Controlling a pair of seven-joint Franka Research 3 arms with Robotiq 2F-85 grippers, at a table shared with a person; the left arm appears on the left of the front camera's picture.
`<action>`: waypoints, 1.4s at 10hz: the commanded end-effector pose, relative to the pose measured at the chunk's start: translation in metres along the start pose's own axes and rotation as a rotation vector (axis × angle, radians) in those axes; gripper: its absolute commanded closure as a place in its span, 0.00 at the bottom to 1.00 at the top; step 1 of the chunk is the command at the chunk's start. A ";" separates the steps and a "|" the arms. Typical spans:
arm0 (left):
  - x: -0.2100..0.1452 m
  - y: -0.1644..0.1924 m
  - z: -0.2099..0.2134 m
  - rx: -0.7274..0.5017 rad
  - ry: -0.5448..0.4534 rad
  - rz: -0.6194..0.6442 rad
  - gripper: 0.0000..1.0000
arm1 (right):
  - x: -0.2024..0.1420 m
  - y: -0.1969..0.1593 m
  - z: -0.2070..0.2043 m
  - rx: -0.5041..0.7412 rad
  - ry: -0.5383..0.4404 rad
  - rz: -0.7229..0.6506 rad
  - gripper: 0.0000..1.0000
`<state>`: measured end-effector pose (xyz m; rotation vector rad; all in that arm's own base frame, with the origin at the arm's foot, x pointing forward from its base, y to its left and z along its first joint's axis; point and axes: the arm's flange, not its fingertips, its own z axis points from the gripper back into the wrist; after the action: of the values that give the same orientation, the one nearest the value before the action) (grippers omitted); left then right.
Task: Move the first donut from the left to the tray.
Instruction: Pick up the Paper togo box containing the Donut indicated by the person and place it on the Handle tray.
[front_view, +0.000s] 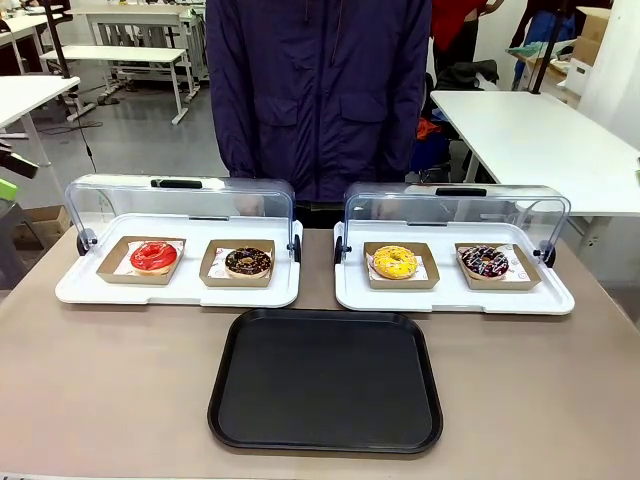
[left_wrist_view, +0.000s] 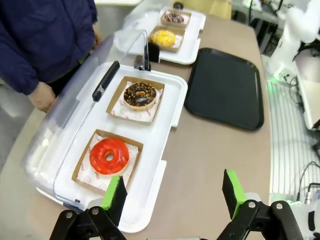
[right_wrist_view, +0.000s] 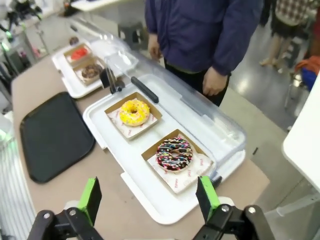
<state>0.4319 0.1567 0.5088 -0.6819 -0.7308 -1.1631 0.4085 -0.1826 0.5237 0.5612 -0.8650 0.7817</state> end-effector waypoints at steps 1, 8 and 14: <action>-0.005 0.009 0.015 -0.050 -0.112 -0.018 0.00 | -0.012 -0.024 0.011 0.028 -0.078 0.034 0.00; -0.047 0.024 0.039 -0.054 -0.212 -0.011 0.00 | -0.033 -0.046 0.021 0.029 -0.156 0.035 0.00; -0.049 0.020 0.036 -0.044 -0.195 0.008 0.00 | -0.036 -0.041 0.022 0.029 -0.137 0.013 0.00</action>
<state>0.4382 0.2172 0.4858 -0.8396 -0.8688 -1.1105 0.4168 -0.2385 0.4964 0.6369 -0.9732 0.7665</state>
